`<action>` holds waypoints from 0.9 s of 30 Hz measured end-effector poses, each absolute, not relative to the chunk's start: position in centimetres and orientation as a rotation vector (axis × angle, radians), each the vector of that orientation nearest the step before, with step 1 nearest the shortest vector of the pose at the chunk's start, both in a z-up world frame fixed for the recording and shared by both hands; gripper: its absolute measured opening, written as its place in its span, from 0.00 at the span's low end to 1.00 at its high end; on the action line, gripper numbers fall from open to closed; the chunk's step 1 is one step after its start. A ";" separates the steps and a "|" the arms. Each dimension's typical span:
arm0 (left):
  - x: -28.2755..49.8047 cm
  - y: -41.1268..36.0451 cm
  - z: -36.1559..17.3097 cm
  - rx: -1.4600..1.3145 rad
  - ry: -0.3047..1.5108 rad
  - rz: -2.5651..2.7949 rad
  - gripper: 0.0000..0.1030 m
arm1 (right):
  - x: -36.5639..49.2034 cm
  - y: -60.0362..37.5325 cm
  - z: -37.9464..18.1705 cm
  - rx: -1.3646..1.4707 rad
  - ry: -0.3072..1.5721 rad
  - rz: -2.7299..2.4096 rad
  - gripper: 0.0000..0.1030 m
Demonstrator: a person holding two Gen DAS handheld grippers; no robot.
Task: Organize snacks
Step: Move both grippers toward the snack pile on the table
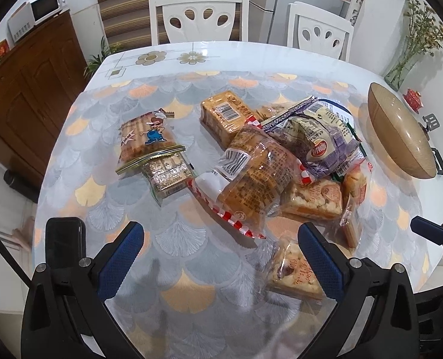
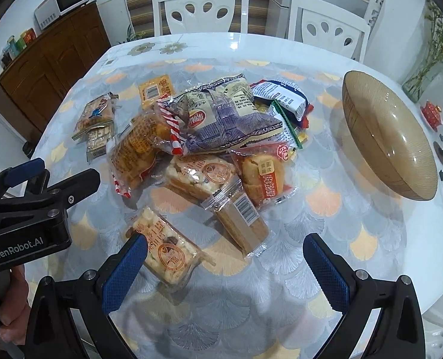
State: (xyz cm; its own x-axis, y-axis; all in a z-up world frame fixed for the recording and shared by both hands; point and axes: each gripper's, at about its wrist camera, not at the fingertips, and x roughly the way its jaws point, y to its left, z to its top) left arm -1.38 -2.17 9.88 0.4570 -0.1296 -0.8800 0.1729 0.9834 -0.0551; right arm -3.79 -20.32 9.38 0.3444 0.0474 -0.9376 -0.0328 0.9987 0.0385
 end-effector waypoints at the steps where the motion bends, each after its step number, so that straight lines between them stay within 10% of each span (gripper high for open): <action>1: -1.3 -2.1 9.8 0.044 1.080 -0.187 0.99 | -3.7 -20.3 9.4 0.014 1.221 0.052 1.00; 27: -0.7 -1.0 9.1 0.013 1.105 -0.175 0.99 | -2.9 -19.5 9.3 0.050 1.228 0.086 1.00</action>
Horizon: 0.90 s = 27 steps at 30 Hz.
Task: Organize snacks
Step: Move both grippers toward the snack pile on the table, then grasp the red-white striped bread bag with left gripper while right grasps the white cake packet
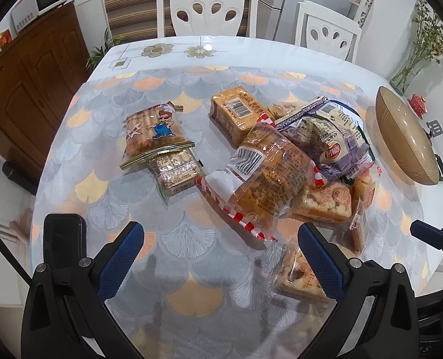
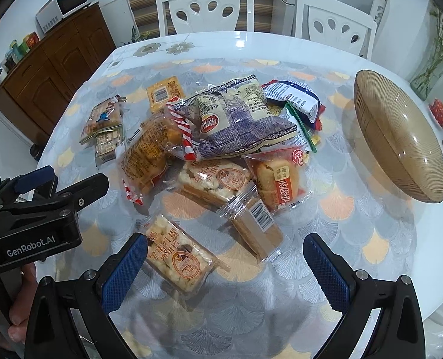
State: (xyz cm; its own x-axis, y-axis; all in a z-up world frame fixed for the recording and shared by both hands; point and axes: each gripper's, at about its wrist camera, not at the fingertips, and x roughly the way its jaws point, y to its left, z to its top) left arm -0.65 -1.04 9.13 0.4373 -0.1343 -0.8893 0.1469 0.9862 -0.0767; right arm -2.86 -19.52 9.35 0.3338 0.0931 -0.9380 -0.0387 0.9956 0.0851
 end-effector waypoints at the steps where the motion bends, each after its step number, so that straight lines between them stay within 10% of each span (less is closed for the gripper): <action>1: -0.6 -1.0 9.1 0.013 1.104 -0.175 0.99 | -2.9 -19.5 9.4 0.049 1.228 0.085 1.00; 27: 4.7 -1.6 6.1 0.030 1.157 -0.404 0.99 | -3.4 -15.1 4.7 -0.213 1.299 0.421 1.00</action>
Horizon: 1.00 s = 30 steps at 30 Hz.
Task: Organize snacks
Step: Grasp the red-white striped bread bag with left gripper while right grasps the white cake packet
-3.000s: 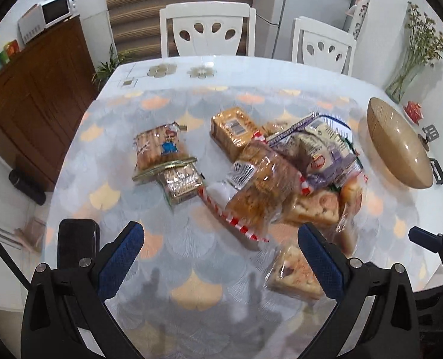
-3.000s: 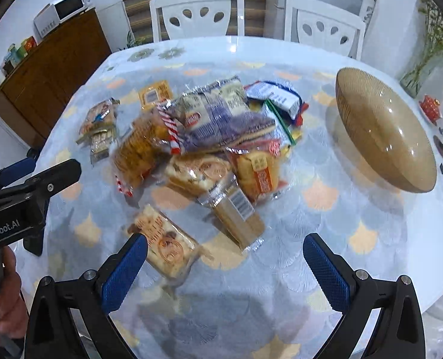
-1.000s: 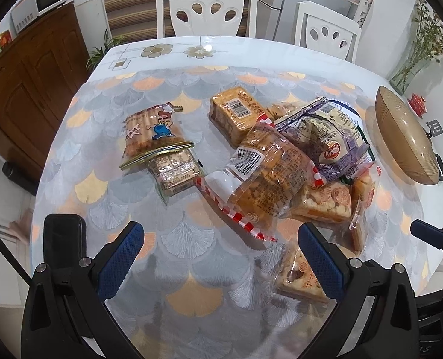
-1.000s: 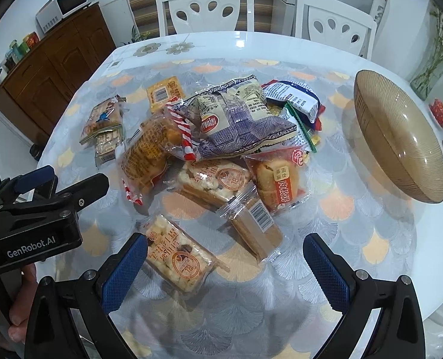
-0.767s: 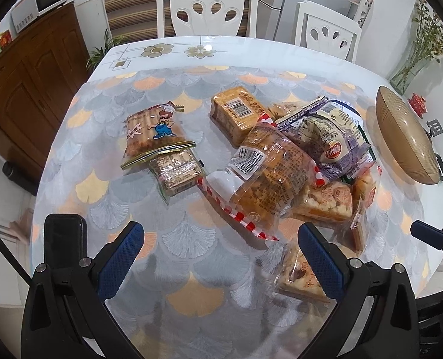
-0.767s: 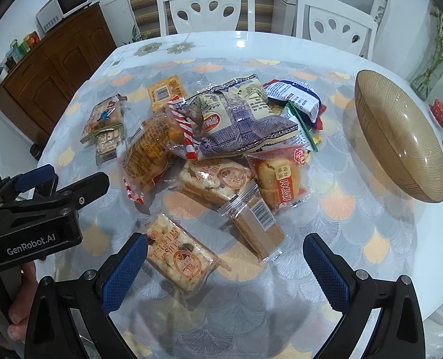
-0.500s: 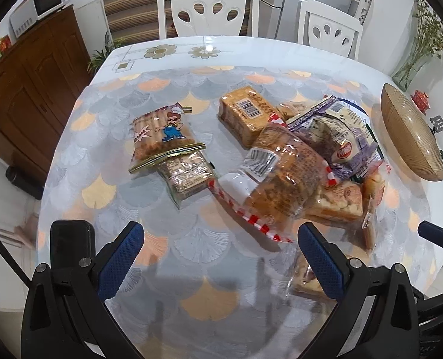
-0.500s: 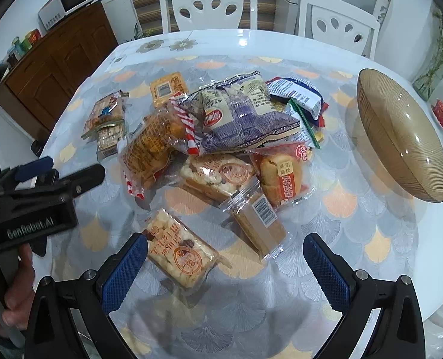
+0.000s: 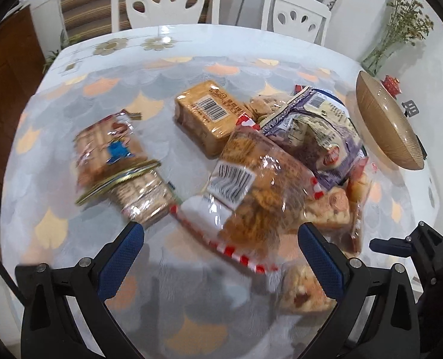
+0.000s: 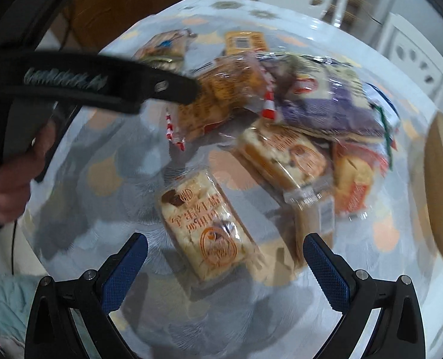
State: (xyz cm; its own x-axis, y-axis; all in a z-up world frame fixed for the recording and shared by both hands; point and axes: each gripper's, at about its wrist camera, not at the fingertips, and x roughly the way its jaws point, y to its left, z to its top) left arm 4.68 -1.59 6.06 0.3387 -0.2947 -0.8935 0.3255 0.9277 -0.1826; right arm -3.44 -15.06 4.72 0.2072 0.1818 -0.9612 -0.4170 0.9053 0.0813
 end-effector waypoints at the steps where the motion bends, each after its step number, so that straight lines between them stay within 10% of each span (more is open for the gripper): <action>1: 4.9 -1.7 5.9 0.032 1.156 -0.408 0.99 | -3.3 -15.1 4.5 -0.220 1.299 0.432 1.00; 12: 7.0 -4.2 3.7 0.073 1.189 -0.584 0.99 | -2.0 -13.3 2.4 -0.302 1.309 0.527 1.00; 22: 7.2 -4.2 2.7 0.103 1.173 -0.575 0.96 | -0.5 -11.3 0.3 -0.290 1.352 0.566 0.52; 30: 6.2 -4.0 4.1 0.085 1.130 -0.532 0.57 | 0.5 -13.1 0.6 -0.210 1.351 0.541 0.45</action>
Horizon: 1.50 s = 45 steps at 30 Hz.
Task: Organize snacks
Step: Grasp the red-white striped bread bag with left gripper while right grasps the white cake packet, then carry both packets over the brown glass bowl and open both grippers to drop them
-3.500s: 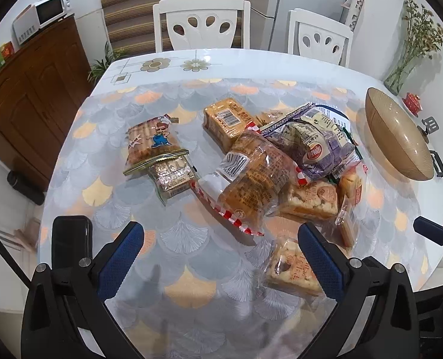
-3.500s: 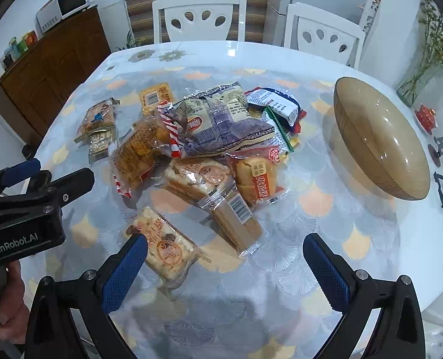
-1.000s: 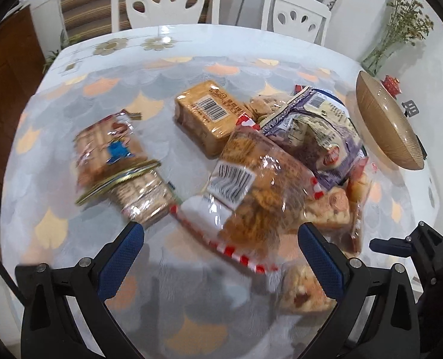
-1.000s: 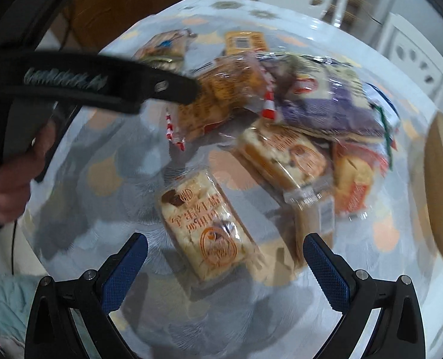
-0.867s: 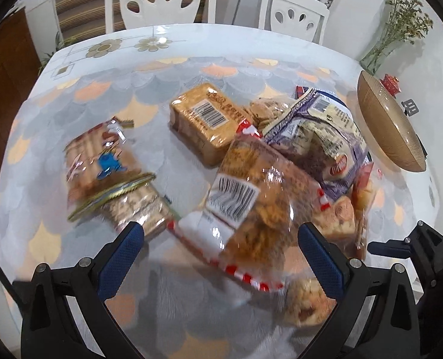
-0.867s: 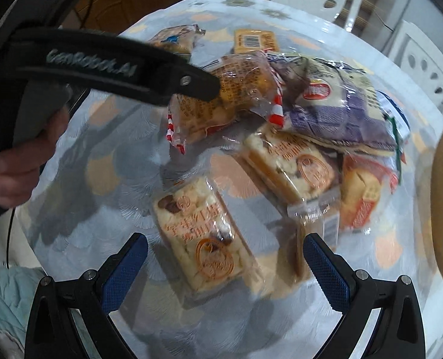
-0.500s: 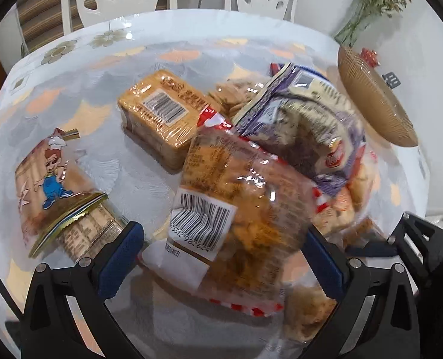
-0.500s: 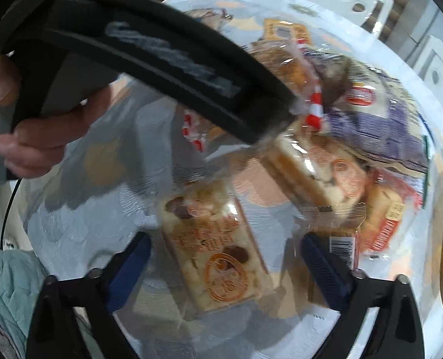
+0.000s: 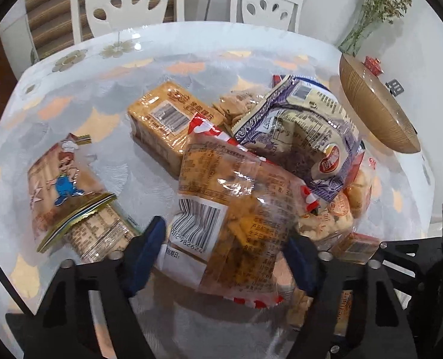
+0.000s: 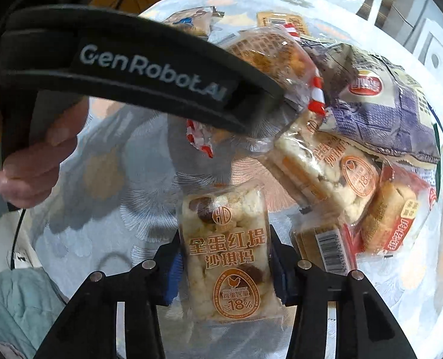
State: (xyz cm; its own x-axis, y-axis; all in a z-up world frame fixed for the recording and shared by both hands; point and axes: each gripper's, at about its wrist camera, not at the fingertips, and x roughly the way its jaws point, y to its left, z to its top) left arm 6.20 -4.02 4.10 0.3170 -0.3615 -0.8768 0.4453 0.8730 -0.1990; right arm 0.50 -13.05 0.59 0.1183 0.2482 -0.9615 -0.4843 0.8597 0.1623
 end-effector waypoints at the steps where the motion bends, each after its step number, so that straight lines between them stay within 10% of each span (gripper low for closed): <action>1: 6.1 -3.8 4.4 0.067 1.131 -0.527 0.56 | 0.4 -13.3 0.7 -0.197 1.352 0.545 0.45; 34: 8.1 -29.7 12.8 0.004 1.161 -0.759 0.53 | 6.9 -47.3 9.6 0.306 1.264 -0.170 0.45; 38: 9.2 -31.6 12.6 -0.019 1.166 -0.792 0.74 | 6.6 -50.1 9.1 0.383 1.277 -0.185 0.61; 45: 9.0 -29.5 12.8 -0.049 1.167 -0.752 0.74 | 5.6 -50.9 9.1 0.399 1.278 -0.151 0.62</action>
